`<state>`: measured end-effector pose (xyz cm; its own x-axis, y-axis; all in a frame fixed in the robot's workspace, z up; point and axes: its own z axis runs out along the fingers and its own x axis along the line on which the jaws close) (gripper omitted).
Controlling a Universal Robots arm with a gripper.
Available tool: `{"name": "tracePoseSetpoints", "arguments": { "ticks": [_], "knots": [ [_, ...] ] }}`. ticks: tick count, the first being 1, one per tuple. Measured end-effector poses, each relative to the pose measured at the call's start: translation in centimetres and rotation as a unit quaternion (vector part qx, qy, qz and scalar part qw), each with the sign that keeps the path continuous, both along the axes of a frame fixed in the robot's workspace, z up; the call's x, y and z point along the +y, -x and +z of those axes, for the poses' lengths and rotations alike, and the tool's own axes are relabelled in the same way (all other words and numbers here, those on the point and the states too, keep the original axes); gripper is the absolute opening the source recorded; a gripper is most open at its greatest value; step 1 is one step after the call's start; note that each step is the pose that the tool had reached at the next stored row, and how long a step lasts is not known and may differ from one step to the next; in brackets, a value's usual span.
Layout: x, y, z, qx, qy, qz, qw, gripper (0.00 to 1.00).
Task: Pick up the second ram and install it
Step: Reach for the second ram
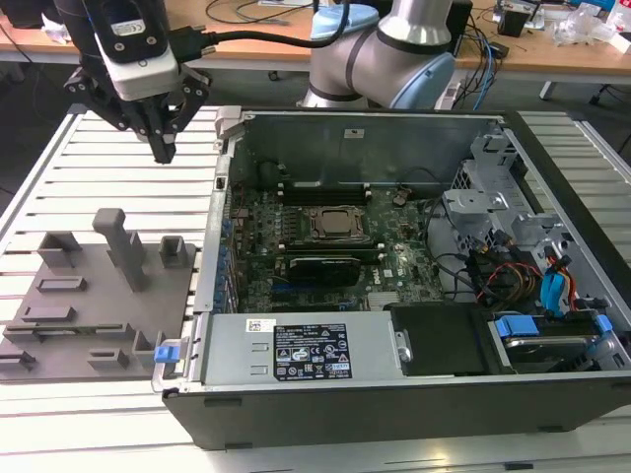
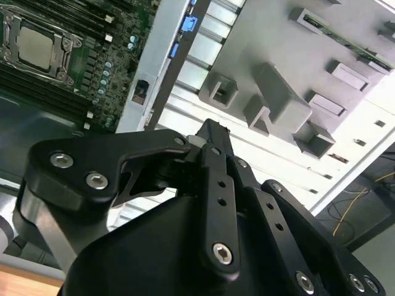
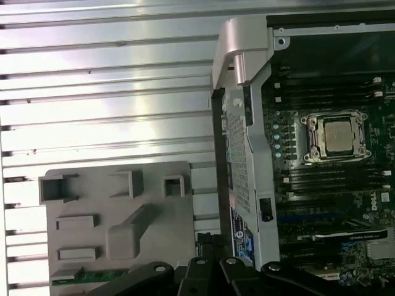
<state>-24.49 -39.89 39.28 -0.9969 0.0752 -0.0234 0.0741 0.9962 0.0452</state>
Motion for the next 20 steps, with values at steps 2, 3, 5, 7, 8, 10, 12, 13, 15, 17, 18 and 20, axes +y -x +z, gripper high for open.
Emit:
{"name": "tracePoseSetpoints", "arguments": {
  "ticks": [2, 3, 5, 7, 8, 10, 12, 13, 15, 17, 18, 20],
  "knots": [
    [0.0, 0.6, 0.0, 0.0, 0.0001, 0.0, 1.0, 0.11],
    [0.0, 0.7, 0.0, 0.0, 0.0, 0.0, 1.0, 0.11],
    [0.0, 1.6, -0.01, 0.0, 0.0, 0.0, 1.0, 0.11],
    [0.0, 2.3, -0.02, 0.0, 0.0, 0.0, 1.0, 0.11],
    [0.0, 2.5, -0.02, 0.0, 0.0, 0.0, 1.0, 0.11],
    [0.0, 3.4, -0.03, 0.0, 0.0, 0.0, 1.0, 0.11],
    [0.0, 3.9, -0.03, 0.0, 0.0001, 0.0, 1.0, 0.11],
    [0.0, 4.3, -0.04, 0.0, 0.0, 0.0, 1.0, 0.11],
    [0.0, 5.2, -0.04, 0.0, 0.0001, 0.0, 1.0, 0.11],
    [0.0, 5.7, -0.05, 0.0, 0.0, 0.0, 1.0, 0.11],
    [0.0, 6.0, -0.05, 0.0, 0.0001, 0.0, 1.0, 0.11],
    [0.0, 6.8, -0.05, 0.0, 0.0, 0.0, 1.0, 0.11]
  ]
}}
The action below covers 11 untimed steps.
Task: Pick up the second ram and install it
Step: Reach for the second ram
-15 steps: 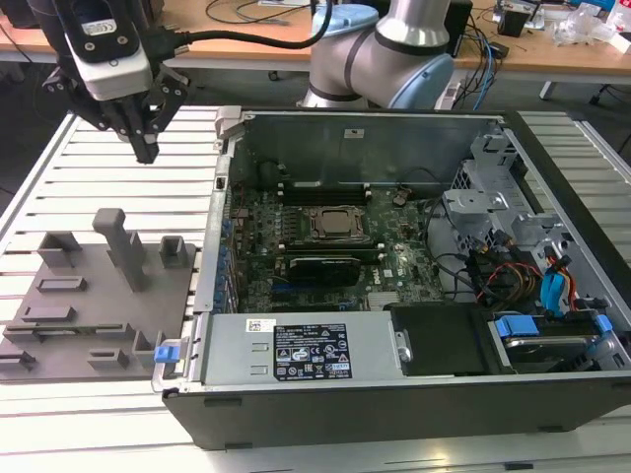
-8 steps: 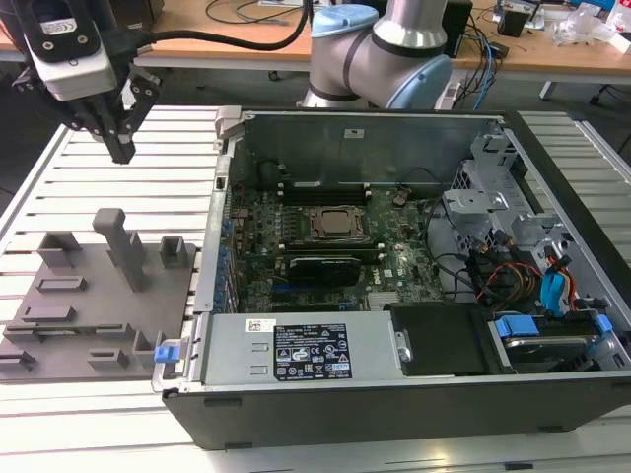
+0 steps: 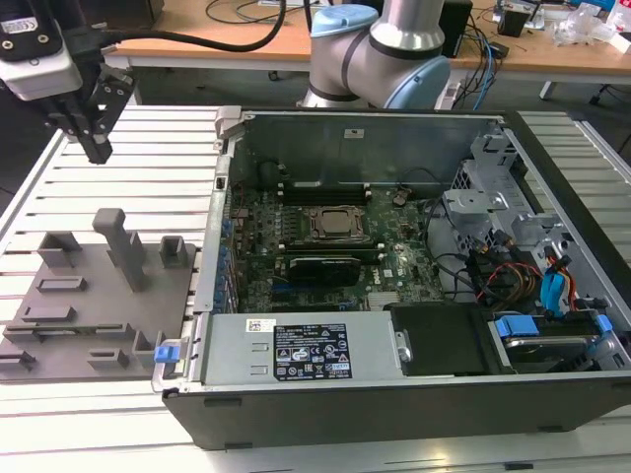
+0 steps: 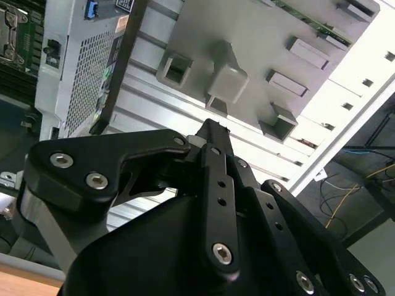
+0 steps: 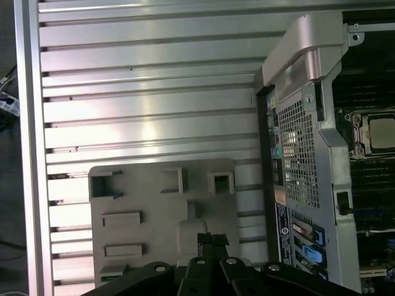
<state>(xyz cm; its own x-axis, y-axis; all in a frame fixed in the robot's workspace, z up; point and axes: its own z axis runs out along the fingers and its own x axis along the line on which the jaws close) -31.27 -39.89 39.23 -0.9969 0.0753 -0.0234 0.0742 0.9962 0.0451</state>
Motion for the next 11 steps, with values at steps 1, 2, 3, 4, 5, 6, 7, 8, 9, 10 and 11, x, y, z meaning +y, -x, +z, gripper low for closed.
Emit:
{"name": "tracePoseSetpoints", "arguments": {
  "ticks": [1, 2, 3, 4, 5, 6, 7, 8, 9, 10, 11],
  "knots": [
    [0.0, 0.4, -0.01, 0.0, 0.0, 0.0, 1.0, 0.11],
    [0.0, 0.7, -0.01, 0.0, 0.0, 0.0, 1.0, 0.11],
    [0.0, 0.9, -0.01, 0.0, 0.0, 0.0, 1.0, 0.11],
    [0.0, 1.2, -0.02, 0.0, 0.0, 0.0, 1.0, 0.11],
    [0.0, 1.3, -0.01, 0.0, 0.0, 0.0, 1.0, 0.11],
    [0.0, 1.7, -0.02, 0.0, 0.0, 0.0, 1.0, 0.11],
    [0.0, 2.0, -0.02, 0.0, 0.0, 0.0, 1.0, 0.11],
    [0.0, 2.4, -0.03, 0.0, 0.0, 0.0, 1.0, 0.11],
    [0.0, 2.7, -0.03, 0.0, 0.0, 0.0, 1.0, 0.11],
    [0.0, 2.9, -0.04, 0.0, 0.0, 0.0, 1.0, 0.11],
    [0.0, 3.2, -0.05, -0.0001, 0.0, 0.0, 1.0, 0.11]
  ]
}}
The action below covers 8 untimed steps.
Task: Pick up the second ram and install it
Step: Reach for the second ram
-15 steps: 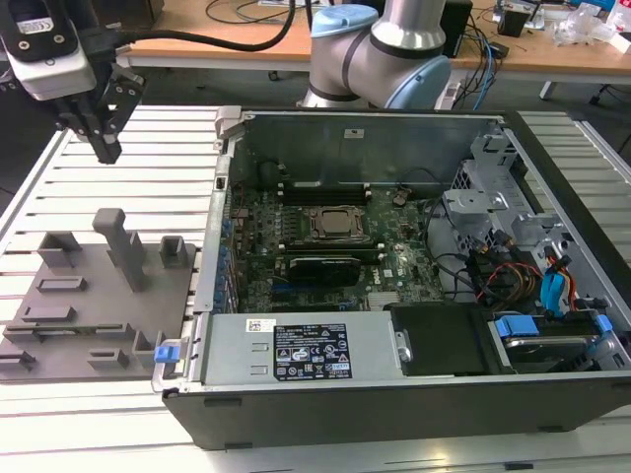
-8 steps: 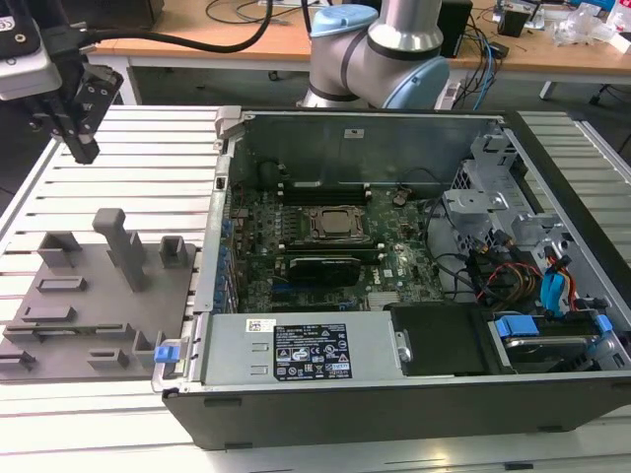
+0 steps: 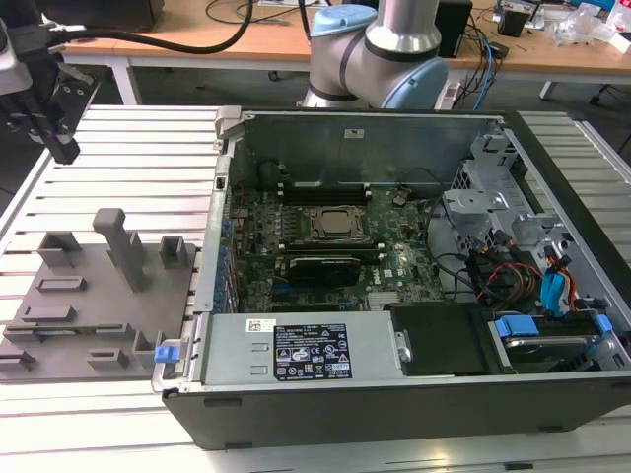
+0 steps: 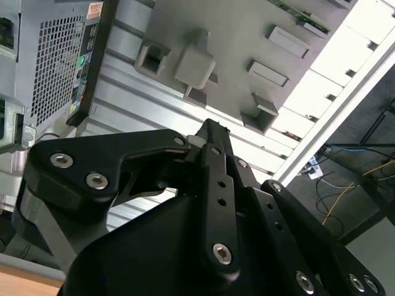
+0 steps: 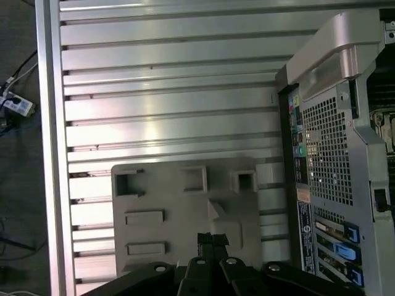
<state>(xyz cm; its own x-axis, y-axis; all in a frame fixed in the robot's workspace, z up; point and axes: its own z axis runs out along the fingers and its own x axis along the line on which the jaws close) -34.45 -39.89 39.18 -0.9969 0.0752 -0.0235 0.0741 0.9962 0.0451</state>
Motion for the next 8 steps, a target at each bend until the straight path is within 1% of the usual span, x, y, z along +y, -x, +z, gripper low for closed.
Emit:
{"name": "tracePoseSetpoints", "arguments": {
  "ticks": [2, 6, 8],
  "knots": [
    [0.0, 0.7, -0.01, 0.0001, 0.0, 0.0, 1.0, 0.11],
    [0.0, 1.7, -0.02, 0.0, 0.0, 0.0, 1.0, 0.11],
    [0.0, 2.5, -0.04, 0.0, 0.0, 0.0, 1.0, 0.11]
  ]
}}
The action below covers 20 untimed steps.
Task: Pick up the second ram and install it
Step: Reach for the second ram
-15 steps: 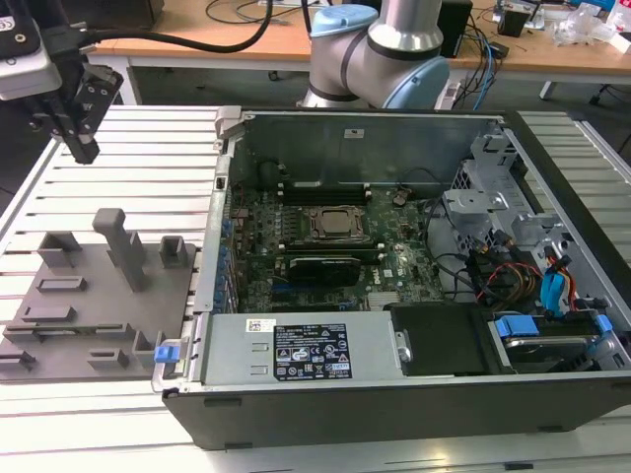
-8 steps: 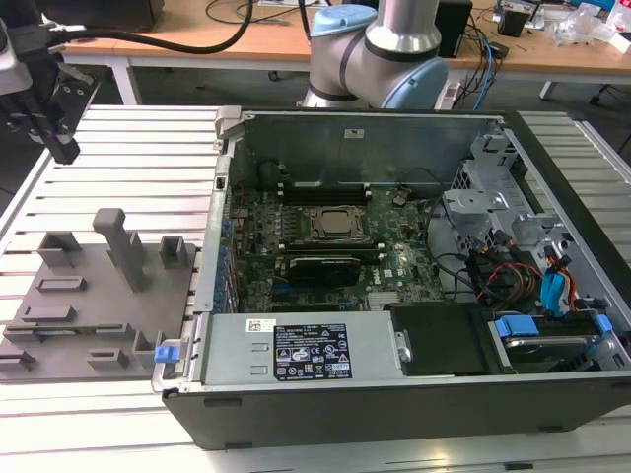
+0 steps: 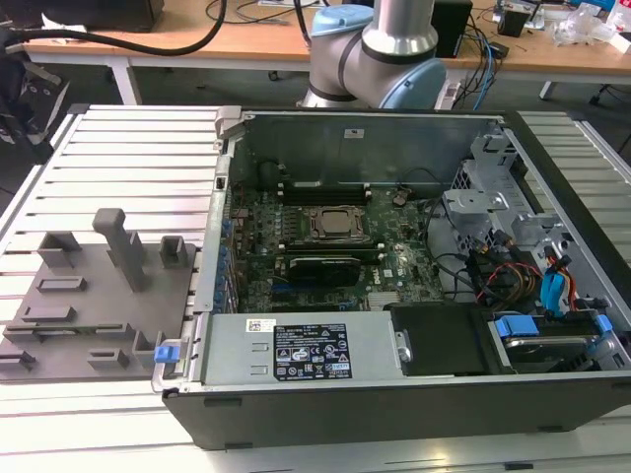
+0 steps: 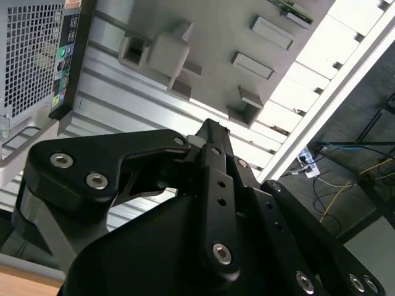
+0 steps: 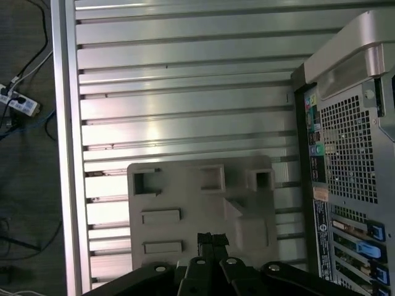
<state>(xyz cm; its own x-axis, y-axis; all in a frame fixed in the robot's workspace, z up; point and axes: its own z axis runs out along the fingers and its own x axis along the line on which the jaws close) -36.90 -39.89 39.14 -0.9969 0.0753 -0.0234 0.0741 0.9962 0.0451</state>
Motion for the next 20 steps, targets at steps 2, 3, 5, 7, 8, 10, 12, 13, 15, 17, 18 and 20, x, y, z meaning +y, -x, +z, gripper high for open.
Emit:
{"name": "tracePoseSetpoints", "arguments": {
  "ticks": [2, 3, 5, 7, 8, 10, 12, 13, 15, 17, 18, 20],
  "knots": [
    [0.0, 1.0, -0.02, 0.0, 0.0, 0.0, 1.0, 0.11],
    [0.0, 1.2, -0.02, 0.0, 0.0, 0.0, 1.0, 0.11],
    [0.0, 1.5, -0.03, 0.0, 0.0, 0.0, 1.0, 0.11],
    [-0.39, 1.8, -0.04, 0.0, 0.0002, 0.0, 1.0, 0.11],
    [-0.96, 1.9, -0.06, 0.0, 0.0002, 0.0, 1.0, 0.11],
    [-1.67, 1.9, -0.1, 0.0, 0.0002, 0.0, 1.0, 0.11],
    [-2.22, 1.9, -0.14, 0.0, 0.0002, 0.0, 1.0, 0.11],
    [-2.94, 1.9, -0.21, 0.0, 0.0002, 0.0, 1.0, 0.11],
    [-3.81, 1.9, -0.27, 0.0, 0.0002, 0.0, 1.0, 0.11],
    [-4.97, 1.9, -0.33, 0.0, 0.0002, 0.0, 1.0, 0.11],
    [-5.34, 1.9, -0.35, 0.0, 0.0002, 0.0, 1.0, 0.11],
    [-5.92, 1.9, -0.37, 0.0, 0.0002, 0.0, 1.0, 0.11]
  ]
}}
